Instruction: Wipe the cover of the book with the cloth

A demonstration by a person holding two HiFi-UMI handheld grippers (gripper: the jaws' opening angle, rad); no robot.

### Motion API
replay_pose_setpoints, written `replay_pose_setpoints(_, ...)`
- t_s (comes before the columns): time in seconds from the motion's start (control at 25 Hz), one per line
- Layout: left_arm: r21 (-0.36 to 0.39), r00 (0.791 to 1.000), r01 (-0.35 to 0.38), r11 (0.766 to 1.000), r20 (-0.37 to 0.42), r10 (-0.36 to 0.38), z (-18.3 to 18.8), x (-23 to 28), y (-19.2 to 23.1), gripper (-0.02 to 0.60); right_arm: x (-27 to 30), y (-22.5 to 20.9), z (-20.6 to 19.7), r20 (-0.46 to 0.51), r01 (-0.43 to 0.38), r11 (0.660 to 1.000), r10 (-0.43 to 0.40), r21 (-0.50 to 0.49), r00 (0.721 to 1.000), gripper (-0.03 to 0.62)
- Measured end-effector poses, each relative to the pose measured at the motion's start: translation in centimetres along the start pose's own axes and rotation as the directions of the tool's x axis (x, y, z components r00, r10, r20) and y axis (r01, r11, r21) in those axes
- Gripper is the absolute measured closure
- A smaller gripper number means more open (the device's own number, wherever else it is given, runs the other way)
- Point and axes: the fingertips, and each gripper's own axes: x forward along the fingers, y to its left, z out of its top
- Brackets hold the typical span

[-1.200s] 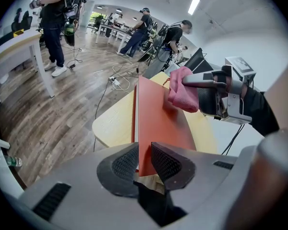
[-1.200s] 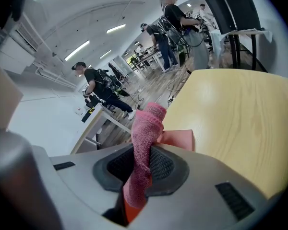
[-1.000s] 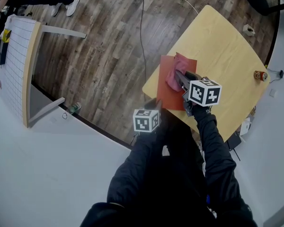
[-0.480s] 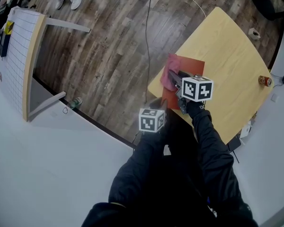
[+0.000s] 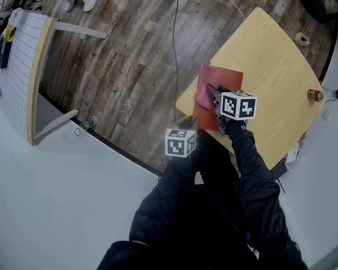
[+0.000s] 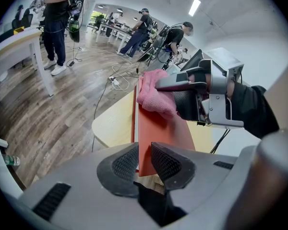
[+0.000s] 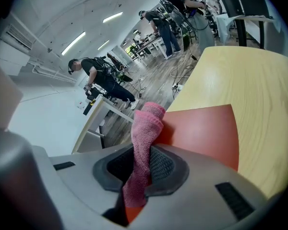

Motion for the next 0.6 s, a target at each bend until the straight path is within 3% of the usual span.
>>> replay_pose_setpoints(0.6,0.007,1.000,-0.008,1.000,-0.001,0.008,0.1,0.0,-0.1,0.483,-2.6,-3.5,0.0,0.020,0.050,0.999,-0.050,0.016,0.999,0.519)
